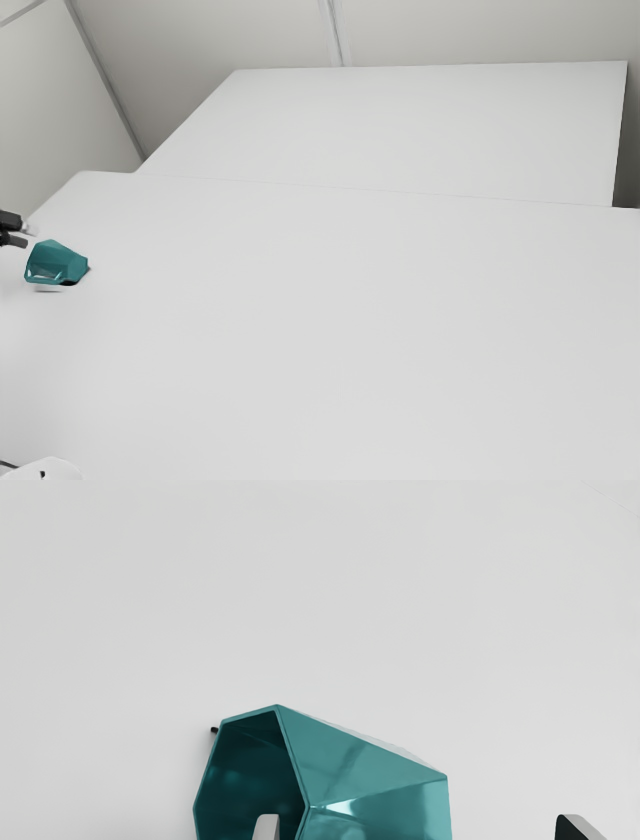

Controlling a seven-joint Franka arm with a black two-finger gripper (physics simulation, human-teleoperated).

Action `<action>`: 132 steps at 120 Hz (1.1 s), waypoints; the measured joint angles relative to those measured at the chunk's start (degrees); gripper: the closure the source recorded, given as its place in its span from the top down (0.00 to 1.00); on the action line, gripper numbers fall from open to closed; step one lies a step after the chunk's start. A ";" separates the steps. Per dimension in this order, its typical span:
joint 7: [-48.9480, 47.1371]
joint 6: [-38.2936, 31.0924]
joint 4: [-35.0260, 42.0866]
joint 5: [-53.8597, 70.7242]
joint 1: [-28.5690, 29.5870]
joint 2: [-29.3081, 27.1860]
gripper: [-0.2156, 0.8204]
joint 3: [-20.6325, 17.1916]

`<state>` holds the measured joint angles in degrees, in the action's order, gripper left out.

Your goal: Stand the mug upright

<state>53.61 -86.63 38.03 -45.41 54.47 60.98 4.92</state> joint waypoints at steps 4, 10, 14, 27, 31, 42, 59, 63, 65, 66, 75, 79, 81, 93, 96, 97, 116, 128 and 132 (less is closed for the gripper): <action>0.20 -0.24 -0.02 -1.41 0.01 0.36 0.79 0.00; 0.47 -0.64 -0.02 -2.94 0.02 0.69 0.79 0.14; 0.65 -0.90 0.00 -3.63 0.07 0.92 0.79 0.33; 1.16 -1.51 0.13 -4.82 0.19 1.35 0.79 1.26; 1.30 -1.56 0.21 -4.96 0.20 1.41 0.79 1.62; 1.61 -1.19 0.67 -5.17 0.18 1.40 0.79 2.29; 1.99 -0.33 1.63 -5.31 0.12 1.39 0.79 2.90; 2.06 -0.31 1.71 -5.36 0.12 1.40 0.79 2.87; 2.07 -0.30 1.73 -5.40 0.12 1.44 0.79 2.84; 2.08 -0.30 1.75 -5.43 0.12 1.45 0.79 2.83; 1.97 -0.18 1.79 -5.70 0.12 1.73 0.79 2.50; 1.76 0.10 1.81 -5.83 0.12 1.77 0.79 2.41; 1.60 0.32 1.87 -5.88 0.12 1.79 0.79 2.39; 0.56 1.66 2.47 -6.11 0.12 1.83 0.79 2.26; 0.26 2.02 2.54 -6.16 0.12 1.83 0.79 2.24; 0.16 2.13 2.56 -6.16 0.12 1.83 0.78 2.25; -1.51 3.65 2.60 -6.23 0.08 1.67 0.42 2.11; -2.37 4.24 2.60 -6.26 0.04 1.50 0.25 0.94; -2.62 4.47 2.60 -6.27 0.03 1.45 0.21 0.41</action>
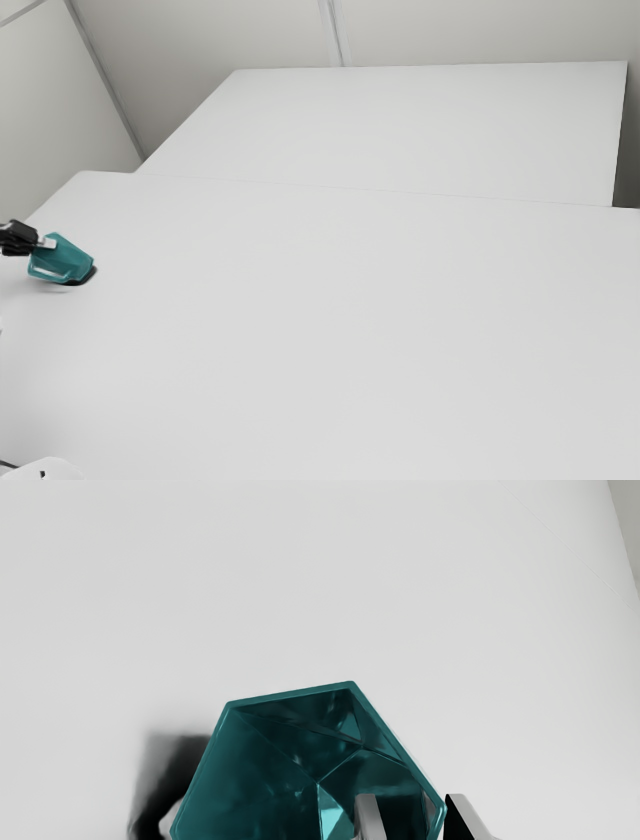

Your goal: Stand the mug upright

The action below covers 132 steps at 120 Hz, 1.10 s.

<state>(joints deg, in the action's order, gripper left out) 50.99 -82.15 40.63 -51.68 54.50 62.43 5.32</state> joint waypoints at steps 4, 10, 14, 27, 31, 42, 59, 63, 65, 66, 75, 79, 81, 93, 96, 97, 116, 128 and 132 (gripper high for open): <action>-0.24 0.27 0.00 -0.02 -0.01 -0.07 0.18 -0.32; -0.57 0.71 0.00 -0.05 0.00 -0.36 0.14 -0.79; -0.78 0.99 0.00 -0.06 0.01 -0.59 0.12 -1.36; -1.41 2.14 0.00 -0.07 0.06 -1.44 0.08 -2.80; -1.60 2.61 0.00 -0.07 0.07 -1.69 0.07 -2.95; -2.15 3.77 0.00 -0.03 0.14 -2.07 0.06 -3.86; -3.10 5.19 0.06 0.61 -1.00 -5.13 0.04 -4.16; -3.31 5.51 0.07 1.23 -1.81 -6.22 0.04 -4.13; -3.41 5.66 0.08 1.58 -2.28 -6.80 0.04 -4.11; -3.46 5.72 0.08 1.79 -2.55 -7.10 0.04 -4.11; -3.88 6.15 0.69 4.38 -5.28 -9.90 0.04 -4.07; -4.04 6.06 3.04 6.42 -6.60 -12.49 0.04 -4.08; -4.12 5.85 5.02 7.53 -7.34 -14.21 0.04 -4.08; -4.54 3.49 15.61 14.48 -12.84 -23.81 0.04 -4.08; -4.64 2.68 17.87 16.24 -14.28 -25.95 0.04 -4.10; -4.67 2.38 18.68 16.80 -14.73 -26.65 0.04 -4.10; -5.64 -4.12 29.34 25.87 -22.12 -34.14 0.04 -4.08; -6.85 -9.29 36.63 30.60 -27.84 -38.43 0.03 -3.96; -7.33 -11.00 38.33 31.98 -29.67 -39.41 0.03 -3.95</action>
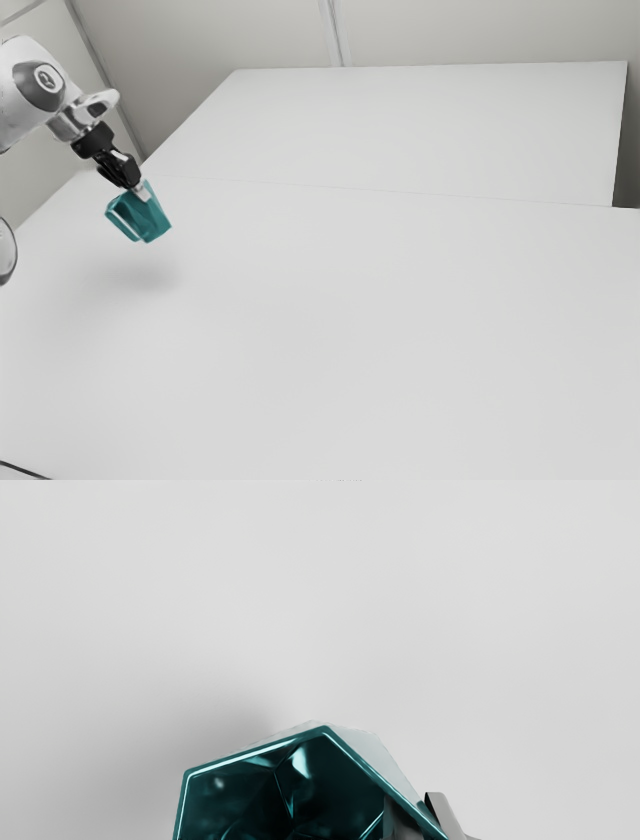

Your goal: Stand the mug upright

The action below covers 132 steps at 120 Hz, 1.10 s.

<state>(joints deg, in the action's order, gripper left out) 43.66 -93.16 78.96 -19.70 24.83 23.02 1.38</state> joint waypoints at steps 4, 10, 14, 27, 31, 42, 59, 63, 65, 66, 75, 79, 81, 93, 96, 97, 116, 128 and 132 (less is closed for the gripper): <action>-0.51 -1.96 2.59 1.13 -1.71 -1.55 0.03 0.00; -1.30 -4.88 6.62 2.36 -3.89 -4.13 0.03 0.01; -1.82 -6.82 8.96 3.02 -5.16 -5.35 0.03 0.01; -3.50 -13.45 16.99 4.90 -8.66 -9.27 0.03 -0.01; -4.12 -15.30 18.97 5.58 -9.94 -10.39 0.03 -0.04; -5.84 -20.56 26.04 6.79 -13.33 -13.98 0.03 -0.07; -8.42 -28.01 32.73 7.84 -17.41 -16.53 0.03 -0.01; -9.22 -29.32 33.28 8.48 -18.31 -16.66 0.03 0.02; -9.66 -29.90 33.52 8.93 -18.74 -16.71 0.03 0.02; -9.88 -30.17 33.64 9.16 -18.93 -16.73 0.03 0.03; -11.83 -32.25 34.95 10.79 -20.24 -16.78 0.03 0.04; -12.64 -32.99 35.87 11.35 -20.61 -16.95 0.03 0.05; -13.04 -33.38 36.39 11.59 -20.74 -17.07 0.03 0.05; -15.23 -35.31 38.94 12.77 -21.28 -17.27 0.03 0.03; -15.74 -35.67 39.39 13.02 -21.35 -17.20 0.03 0.02; -15.91 -35.78 39.50 13.09 -21.37 -17.16 0.03 0.02; -18.71 -37.24 40.13 14.74 -21.45 -15.92 0.03 -0.03; -20.16 -37.76 40.16 15.38 -21.73 -14.89 0.03 -0.05; -20.61 -37.88 40.16 15.49 -21.87 -14.74 0.03 -0.04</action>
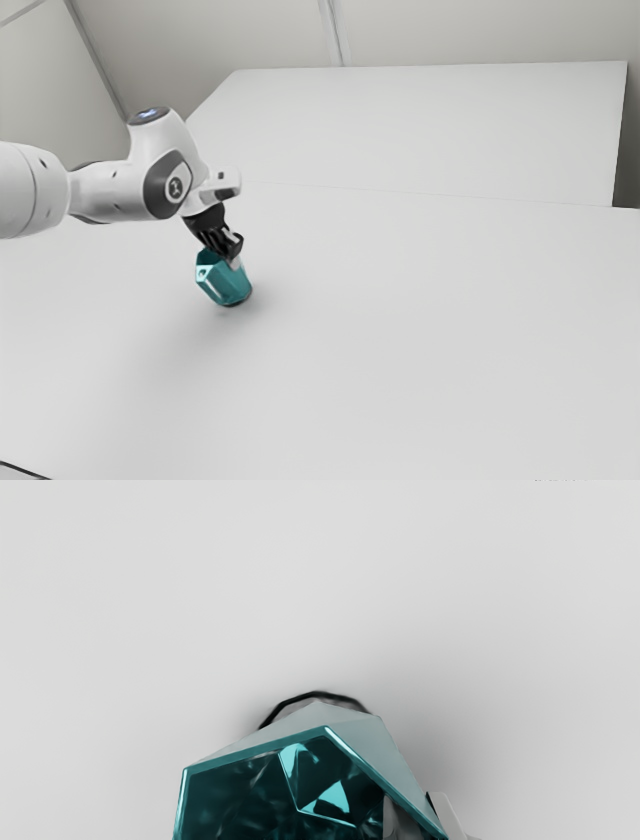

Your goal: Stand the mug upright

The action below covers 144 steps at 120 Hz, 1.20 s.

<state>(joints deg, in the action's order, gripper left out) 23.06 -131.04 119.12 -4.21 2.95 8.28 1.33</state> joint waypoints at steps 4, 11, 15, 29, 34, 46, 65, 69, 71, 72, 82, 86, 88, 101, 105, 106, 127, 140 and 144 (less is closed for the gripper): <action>-0.41 -0.09 0.00 0.04 -0.13 0.23 0.05 -0.04; -0.95 -0.16 0.00 -0.09 -0.29 0.43 0.14 -0.07; -1.22 -0.19 0.00 -0.08 -0.35 0.48 0.21 -0.09; -2.06 -0.23 -0.01 0.02 -0.69 0.33 0.45 -0.10; -2.32 -0.19 -0.05 0.04 -0.83 0.05 0.51 -0.10; -2.89 0.19 -0.16 0.05 -0.95 -1.16 0.61 -0.14; -3.61 3.24 -2.04 0.00 -1.05 -4.63 0.71 -0.19; -3.74 4.53 -3.55 -0.02 -1.05 -4.92 0.72 -0.17; -3.80 5.23 -4.36 -0.03 -1.05 -5.01 0.73 -0.17; -3.83 5.59 -4.79 -0.04 -1.05 -5.04 0.73 -0.17; -4.09 9.56 -10.02 -0.19 -1.06 -4.64 0.75 -0.11; -4.19 11.41 -12.76 -0.23 -1.06 -4.07 0.75 -0.06; -4.24 12.43 -14.40 -0.23 -1.05 -3.67 0.76 -0.05; -4.57 18.91 -24.16 -0.17 -1.00 -1.30 0.77 -0.02; -4.66 20.49 -26.02 -0.16 -1.01 -0.98 0.77 0.01; -4.68 20.85 -26.40 -0.16 -1.01 -0.93 0.77 0.00; -5.01 26.83 -30.65 -0.03 -1.02 -0.26 0.78 -0.01; -5.14 28.88 -30.92 -0.12 -1.03 -0.38 0.79 0.01; -5.17 29.31 -30.97 -0.13 -1.01 -0.40 0.79 0.00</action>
<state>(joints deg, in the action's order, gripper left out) 17.88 -101.72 88.15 -4.34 1.95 7.88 1.33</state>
